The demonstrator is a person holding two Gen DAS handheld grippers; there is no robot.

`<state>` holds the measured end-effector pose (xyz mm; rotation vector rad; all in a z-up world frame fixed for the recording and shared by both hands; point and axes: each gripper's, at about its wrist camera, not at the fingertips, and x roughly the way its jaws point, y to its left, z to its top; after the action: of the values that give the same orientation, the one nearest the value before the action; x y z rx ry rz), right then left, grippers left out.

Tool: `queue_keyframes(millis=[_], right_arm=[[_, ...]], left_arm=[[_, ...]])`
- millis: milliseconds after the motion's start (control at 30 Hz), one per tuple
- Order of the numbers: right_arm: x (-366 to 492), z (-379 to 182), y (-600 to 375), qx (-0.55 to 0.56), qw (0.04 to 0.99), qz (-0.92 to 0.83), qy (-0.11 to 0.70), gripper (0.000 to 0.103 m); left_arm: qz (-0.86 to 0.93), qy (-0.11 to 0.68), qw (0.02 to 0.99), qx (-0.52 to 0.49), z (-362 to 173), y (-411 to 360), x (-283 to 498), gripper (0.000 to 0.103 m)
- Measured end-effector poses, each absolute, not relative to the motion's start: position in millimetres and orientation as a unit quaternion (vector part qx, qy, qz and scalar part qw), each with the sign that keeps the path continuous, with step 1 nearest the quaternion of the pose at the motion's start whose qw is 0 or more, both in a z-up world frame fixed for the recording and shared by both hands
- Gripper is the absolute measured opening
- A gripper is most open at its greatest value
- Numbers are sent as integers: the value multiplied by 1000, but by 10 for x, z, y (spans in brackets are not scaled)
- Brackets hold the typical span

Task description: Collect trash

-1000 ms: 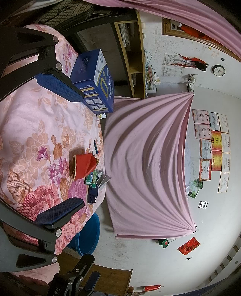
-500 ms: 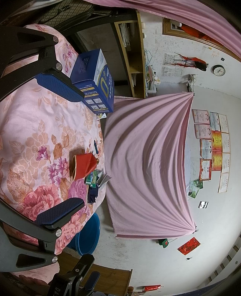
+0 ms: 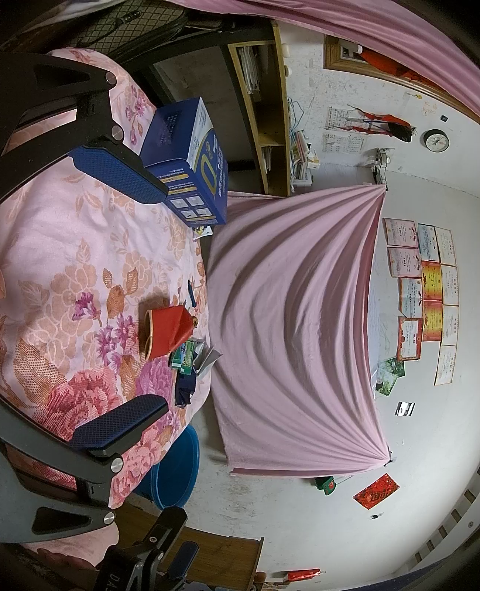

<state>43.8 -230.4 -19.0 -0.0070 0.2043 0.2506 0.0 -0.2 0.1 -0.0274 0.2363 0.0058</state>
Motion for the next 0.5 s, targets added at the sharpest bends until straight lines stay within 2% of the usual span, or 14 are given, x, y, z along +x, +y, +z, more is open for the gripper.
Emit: queue_keyframes(millis=[500], right_arm=[[439, -215, -2253, -2, 986, 133, 100, 103]], left_arm=[[2, 119, 993, -21, 37, 11, 31, 101]])
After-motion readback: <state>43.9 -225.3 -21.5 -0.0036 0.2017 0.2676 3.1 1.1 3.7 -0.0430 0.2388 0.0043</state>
